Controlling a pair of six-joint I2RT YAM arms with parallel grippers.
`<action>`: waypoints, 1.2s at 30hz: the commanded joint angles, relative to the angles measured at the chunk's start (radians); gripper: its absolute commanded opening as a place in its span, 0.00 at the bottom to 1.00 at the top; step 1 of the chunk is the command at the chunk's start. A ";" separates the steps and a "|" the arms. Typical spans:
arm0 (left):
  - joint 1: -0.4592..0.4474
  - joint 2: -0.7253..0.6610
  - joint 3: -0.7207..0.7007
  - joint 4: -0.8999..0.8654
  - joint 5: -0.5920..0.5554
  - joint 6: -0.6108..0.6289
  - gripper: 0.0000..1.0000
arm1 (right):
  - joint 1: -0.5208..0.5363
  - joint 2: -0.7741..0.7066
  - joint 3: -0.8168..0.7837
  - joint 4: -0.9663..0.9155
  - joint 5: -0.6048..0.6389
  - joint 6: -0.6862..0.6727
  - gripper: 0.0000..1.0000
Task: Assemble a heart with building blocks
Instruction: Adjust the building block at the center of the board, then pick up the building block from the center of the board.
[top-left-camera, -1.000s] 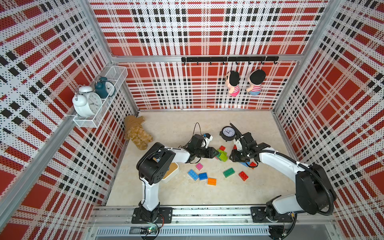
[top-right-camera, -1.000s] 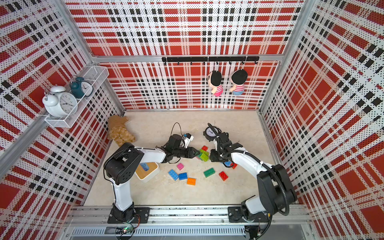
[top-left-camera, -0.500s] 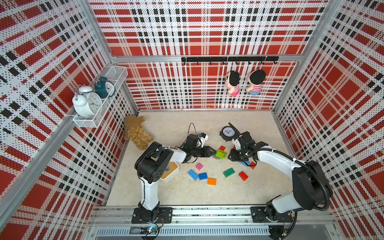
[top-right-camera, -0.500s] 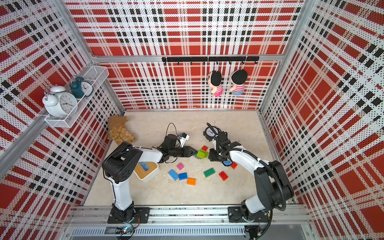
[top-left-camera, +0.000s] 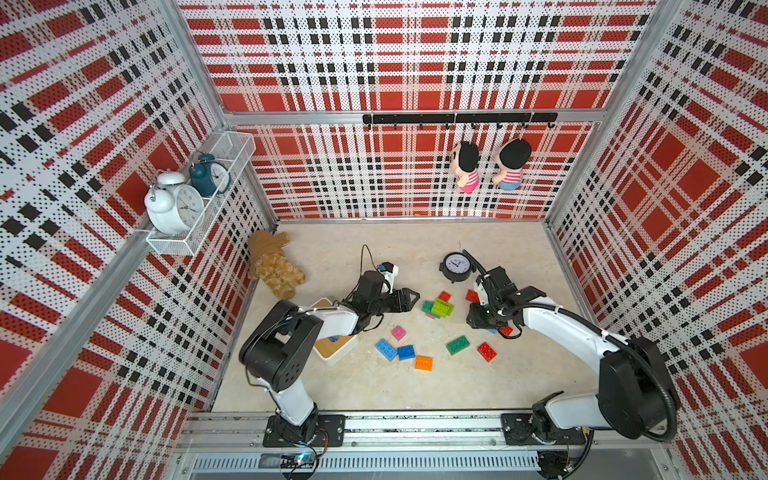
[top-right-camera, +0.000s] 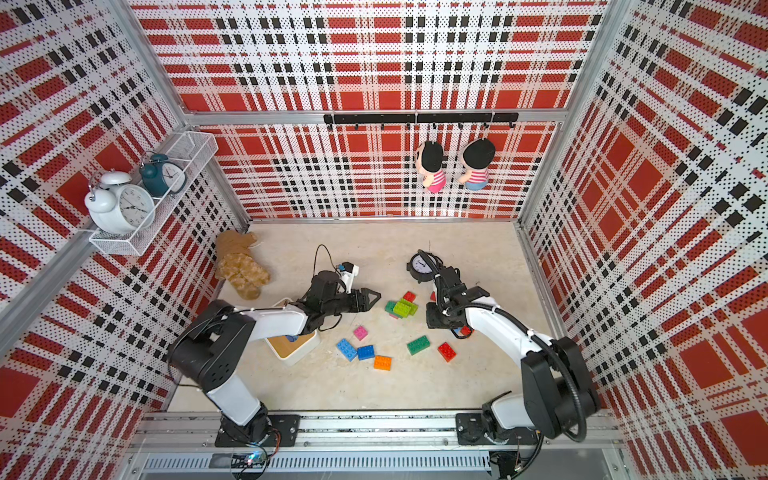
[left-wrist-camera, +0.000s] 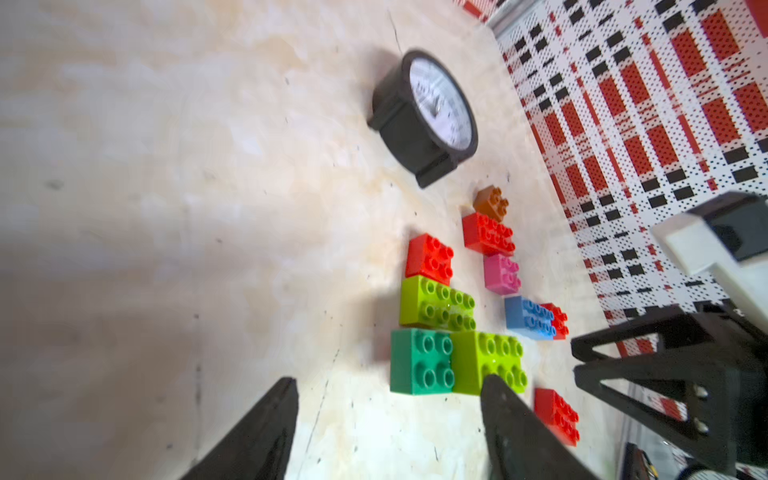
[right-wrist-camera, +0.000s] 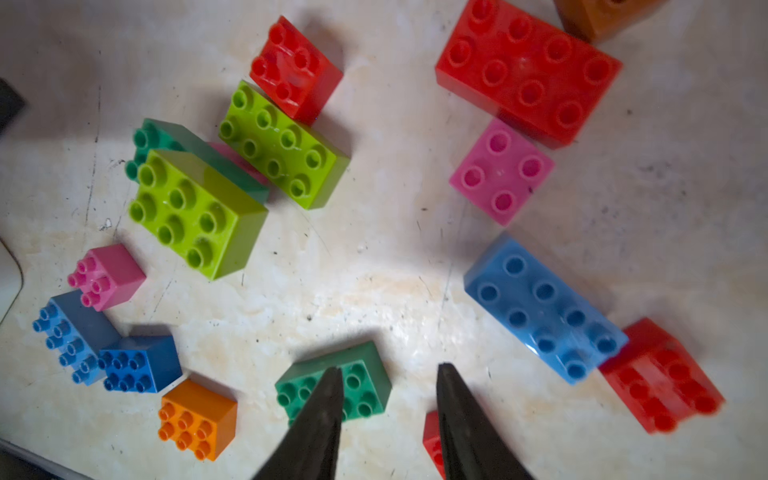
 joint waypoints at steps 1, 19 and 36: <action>-0.078 -0.119 -0.015 -0.034 -0.194 0.068 0.76 | 0.006 -0.065 -0.046 -0.118 0.051 0.033 0.46; -0.376 -0.161 0.042 -0.102 -0.380 0.137 0.78 | 0.032 0.003 -0.115 -0.130 -0.015 0.112 0.66; -0.358 -0.145 0.051 -0.097 -0.347 0.161 0.77 | 0.177 0.001 -0.106 -0.194 0.064 0.168 0.56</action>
